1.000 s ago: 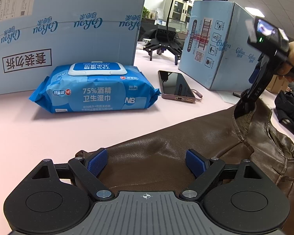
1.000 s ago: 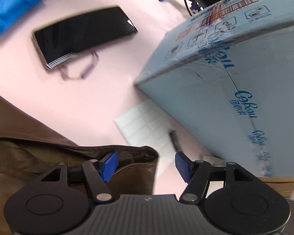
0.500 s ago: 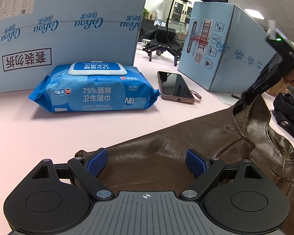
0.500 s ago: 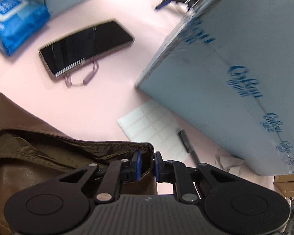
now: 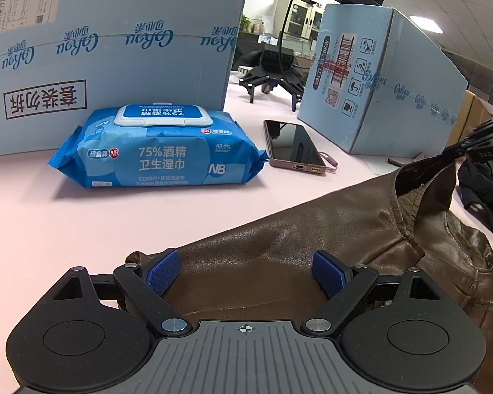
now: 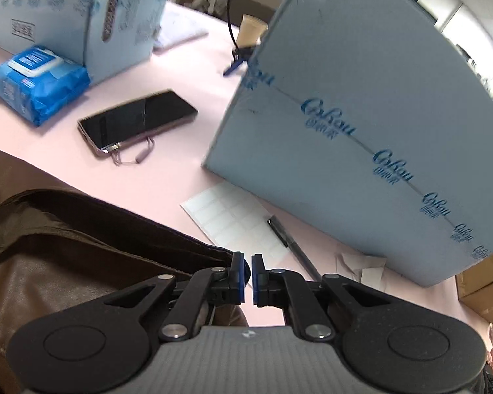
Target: Fold clothes
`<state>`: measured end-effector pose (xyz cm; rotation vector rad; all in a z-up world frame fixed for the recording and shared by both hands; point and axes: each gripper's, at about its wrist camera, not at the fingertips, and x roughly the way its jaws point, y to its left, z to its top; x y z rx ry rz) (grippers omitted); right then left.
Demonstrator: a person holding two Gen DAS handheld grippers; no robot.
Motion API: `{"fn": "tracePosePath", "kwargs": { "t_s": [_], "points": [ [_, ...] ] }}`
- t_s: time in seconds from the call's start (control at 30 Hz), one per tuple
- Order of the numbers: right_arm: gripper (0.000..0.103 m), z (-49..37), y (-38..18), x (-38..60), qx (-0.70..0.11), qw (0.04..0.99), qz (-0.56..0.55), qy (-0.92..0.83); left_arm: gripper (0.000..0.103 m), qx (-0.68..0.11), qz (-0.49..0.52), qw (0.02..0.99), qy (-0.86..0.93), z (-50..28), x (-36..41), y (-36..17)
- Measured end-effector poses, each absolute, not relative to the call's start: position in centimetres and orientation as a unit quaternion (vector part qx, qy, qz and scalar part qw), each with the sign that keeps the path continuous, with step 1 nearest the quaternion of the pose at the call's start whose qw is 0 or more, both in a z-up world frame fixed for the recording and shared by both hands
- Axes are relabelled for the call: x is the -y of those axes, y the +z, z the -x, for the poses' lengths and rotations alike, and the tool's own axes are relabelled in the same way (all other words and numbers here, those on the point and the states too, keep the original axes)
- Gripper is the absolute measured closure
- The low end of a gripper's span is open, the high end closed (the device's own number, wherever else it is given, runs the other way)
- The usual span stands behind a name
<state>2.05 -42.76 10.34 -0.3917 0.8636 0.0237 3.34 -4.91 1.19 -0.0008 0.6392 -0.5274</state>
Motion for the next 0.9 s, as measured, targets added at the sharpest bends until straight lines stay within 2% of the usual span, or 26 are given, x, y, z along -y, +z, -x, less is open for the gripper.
{"fn": "tracePosePath", "kwargs": {
  "t_s": [0.33, 0.53, 0.67, 0.77, 0.8, 0.83, 0.9],
  "points": [
    [0.100, 3.9, 8.2, 43.4, -0.387, 0.904, 0.181, 0.011, 0.013, -0.315, 0.018, 0.907, -0.277, -3.5, 3.9, 1.3],
    [0.101, 5.1, 3.3, 45.0, -0.415, 0.894, 0.167, -0.005, 0.013, -0.340, 0.129, 0.874, -0.322, -4.4, 1.3, 1.8],
    [0.099, 4.7, 4.6, 45.8, -0.406, 0.906, 0.120, 0.002, 0.013, -0.332, 0.073, 0.888, -0.310, -3.8, 2.8, 1.5],
    [0.075, 3.4, 8.4, 46.1, -0.364, 0.927, 0.086, 0.002, 0.013, -0.330, 0.047, 0.891, -0.308, -3.5, 3.4, 1.6],
    [0.059, 3.1, 8.8, 46.1, -0.362, 0.929, 0.080, 0.002, 0.013, -0.331, 0.043, 0.890, -0.309, -3.4, 3.4, 1.6],
    [0.052, 2.1, 9.7, 46.2, -0.359, 0.931, 0.064, 0.003, 0.013, -0.332, 0.039, 0.890, -0.311, -3.4, 3.4, 1.6],
    [0.051, -0.6, 10.5, 46.0, -0.365, 0.930, 0.039, 0.002, 0.013, -0.332, 0.027, 0.888, -0.316, -3.2, 3.5, 1.6]
  ]
}}
